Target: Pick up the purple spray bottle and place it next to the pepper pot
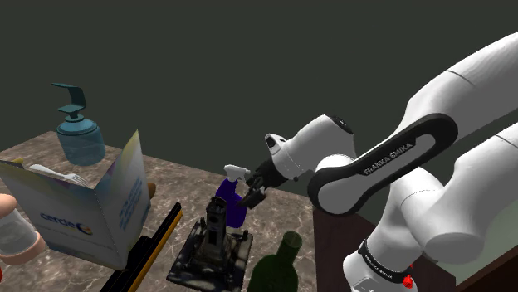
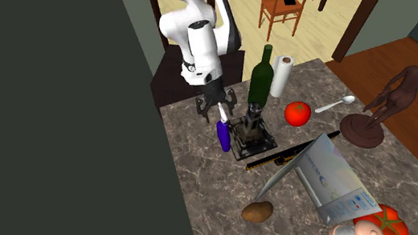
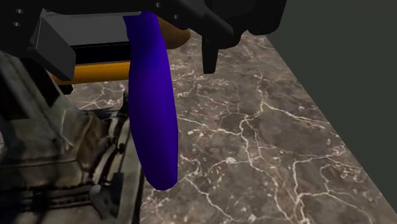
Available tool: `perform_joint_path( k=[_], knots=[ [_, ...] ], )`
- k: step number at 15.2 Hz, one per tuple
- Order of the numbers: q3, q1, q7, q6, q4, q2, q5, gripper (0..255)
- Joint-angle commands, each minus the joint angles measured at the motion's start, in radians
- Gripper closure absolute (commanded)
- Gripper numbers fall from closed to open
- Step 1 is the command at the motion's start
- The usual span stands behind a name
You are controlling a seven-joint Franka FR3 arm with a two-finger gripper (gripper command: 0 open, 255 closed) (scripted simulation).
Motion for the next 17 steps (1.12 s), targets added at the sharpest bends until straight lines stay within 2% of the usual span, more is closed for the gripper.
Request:
perform_joint_path(
  k=[1, 3, 5, 6, 14, 15, 17],
  knots=[
    [-0.033, 0.043, -0.015, 0.060, 0.005, 0.053, 0.011, 0],
    [-0.080, 0.092, -0.026, 0.100, 0.020, 0.106, 0.017, 0],
    [-0.149, 0.161, -0.032, 0.139, 0.036, 0.158, 0.018, 0],
    [-0.227, 0.236, -0.029, 0.169, 0.048, 0.196, 0.008, 0],
    [-0.226, 0.233, -0.024, 0.169, 0.048, 0.196, 0.001, 0],
    [-0.226, 0.233, -0.024, 0.169, 0.048, 0.196, 0.001, 255],
    [-0.226, 0.233, -0.024, 0.169, 0.048, 0.196, 0.001, 255]
  ],
)
